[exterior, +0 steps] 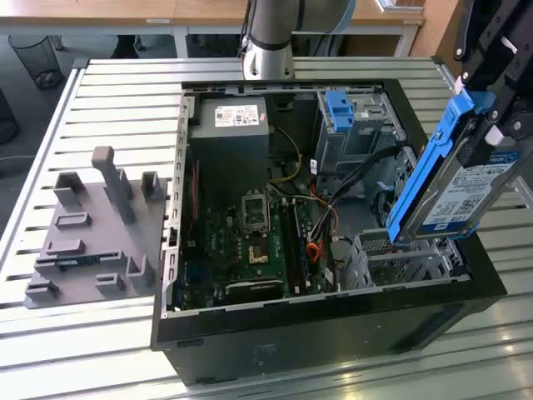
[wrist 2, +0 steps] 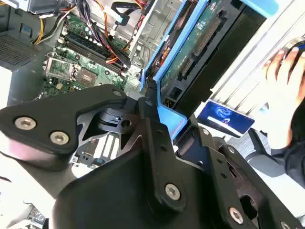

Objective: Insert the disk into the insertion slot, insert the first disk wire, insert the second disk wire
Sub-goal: 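Insert the disk into the insertion slot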

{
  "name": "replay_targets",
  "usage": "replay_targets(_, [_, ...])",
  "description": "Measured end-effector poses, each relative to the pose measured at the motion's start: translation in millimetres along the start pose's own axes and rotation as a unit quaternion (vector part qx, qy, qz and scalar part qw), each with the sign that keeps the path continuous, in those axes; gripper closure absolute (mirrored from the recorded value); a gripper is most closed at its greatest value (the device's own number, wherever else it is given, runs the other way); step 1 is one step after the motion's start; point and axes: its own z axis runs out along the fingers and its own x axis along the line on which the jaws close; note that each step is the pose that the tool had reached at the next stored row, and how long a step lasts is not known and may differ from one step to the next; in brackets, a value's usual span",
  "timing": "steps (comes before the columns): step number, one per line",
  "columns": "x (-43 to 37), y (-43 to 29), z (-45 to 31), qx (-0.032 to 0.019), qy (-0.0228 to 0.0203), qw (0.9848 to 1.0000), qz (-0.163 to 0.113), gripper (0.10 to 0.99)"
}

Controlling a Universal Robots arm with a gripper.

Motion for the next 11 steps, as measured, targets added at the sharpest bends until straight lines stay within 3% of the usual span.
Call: replay_targets(11, [0.0,0.8,0.8,0.0012,0.0,1.0,0.0,0.722])
